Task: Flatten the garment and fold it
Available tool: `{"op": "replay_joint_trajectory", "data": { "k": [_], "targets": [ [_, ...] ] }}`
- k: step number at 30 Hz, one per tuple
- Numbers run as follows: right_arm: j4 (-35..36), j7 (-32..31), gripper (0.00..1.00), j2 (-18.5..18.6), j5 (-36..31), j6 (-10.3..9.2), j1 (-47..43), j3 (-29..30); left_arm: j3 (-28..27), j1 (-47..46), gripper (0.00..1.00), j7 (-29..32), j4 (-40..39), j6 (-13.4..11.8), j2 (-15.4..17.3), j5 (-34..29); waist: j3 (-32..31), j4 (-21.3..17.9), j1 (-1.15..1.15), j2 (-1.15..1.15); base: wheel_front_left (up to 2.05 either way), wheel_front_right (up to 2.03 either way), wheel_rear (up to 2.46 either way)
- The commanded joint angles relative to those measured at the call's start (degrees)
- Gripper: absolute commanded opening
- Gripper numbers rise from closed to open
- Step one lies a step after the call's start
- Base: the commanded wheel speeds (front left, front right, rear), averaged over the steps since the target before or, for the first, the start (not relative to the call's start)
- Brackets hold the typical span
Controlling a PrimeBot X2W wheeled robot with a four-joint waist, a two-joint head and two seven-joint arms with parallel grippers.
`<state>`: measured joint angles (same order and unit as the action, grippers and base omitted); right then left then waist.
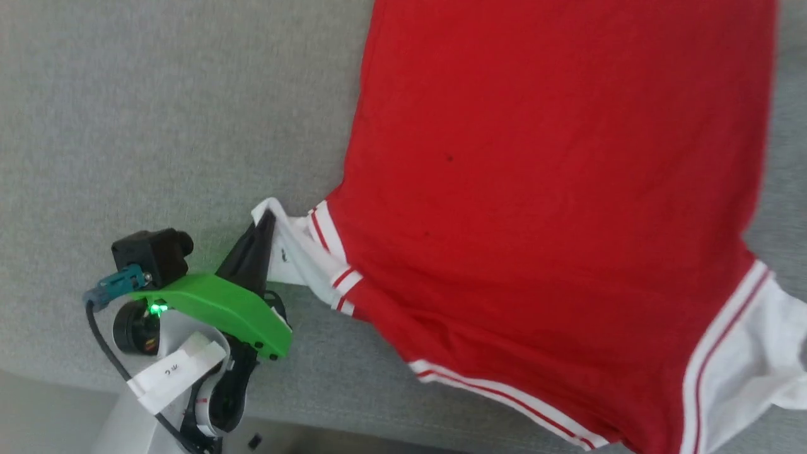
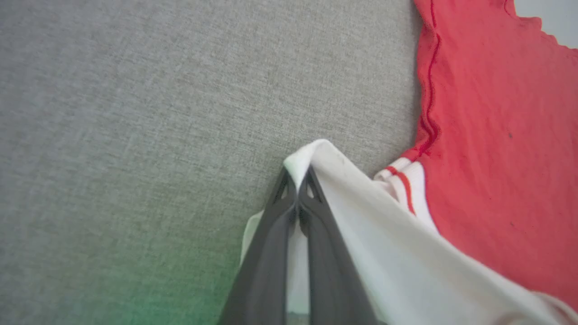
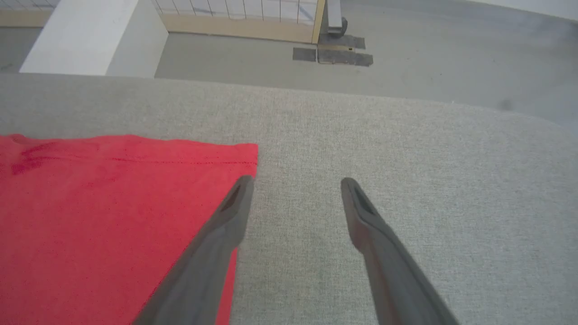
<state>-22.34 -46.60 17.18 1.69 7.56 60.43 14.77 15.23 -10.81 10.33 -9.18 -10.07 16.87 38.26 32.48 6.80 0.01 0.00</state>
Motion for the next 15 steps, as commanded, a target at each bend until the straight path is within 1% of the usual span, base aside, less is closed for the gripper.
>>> {"op": "replay_joint_trajectory", "data": {
  "k": [1, 4, 6, 15],
  "targets": [
    [-0.47, -2.27, 1.00, 0.68, -1.15, -0.08, 1.51, -0.90, 0.31, -0.40, 0.00, -0.04, 0.00, 0.11, -0.23, -0.24, 8.02, 5.25, -0.01, 0.00, 0.00, 0.00, 0.00],
    [-0.54, -6.44, 1.00, 1.82, -2.48, -0.08, 3.60, -2.75, 0.64, 0.12, 0.00, -0.51, -1.48, 0.06, -0.34, -0.50, 9.80, 5.74, -0.01, 0.00, 0.00, 0.00, 0.00],
    [-0.09, -8.05, 1.00, 2.31, -2.65, -0.08, 4.59, -4.09, 0.77, 0.46, 0.00, -0.79, -2.41, -0.04, -0.42, -0.62, 10.78, 5.88, -0.01, 0.00, 0.00, 0.00, 0.00],
    [0.53, -10.61, 1.00, 3.19, -1.51, -0.08, 5.51, -8.81, 1.57, 0.65, 0.00, -0.86, -3.94, -0.08, -0.50, -0.84, 12.81, 6.05, -0.01, 0.00, 0.00, 0.00, 0.00]
  ]
}}
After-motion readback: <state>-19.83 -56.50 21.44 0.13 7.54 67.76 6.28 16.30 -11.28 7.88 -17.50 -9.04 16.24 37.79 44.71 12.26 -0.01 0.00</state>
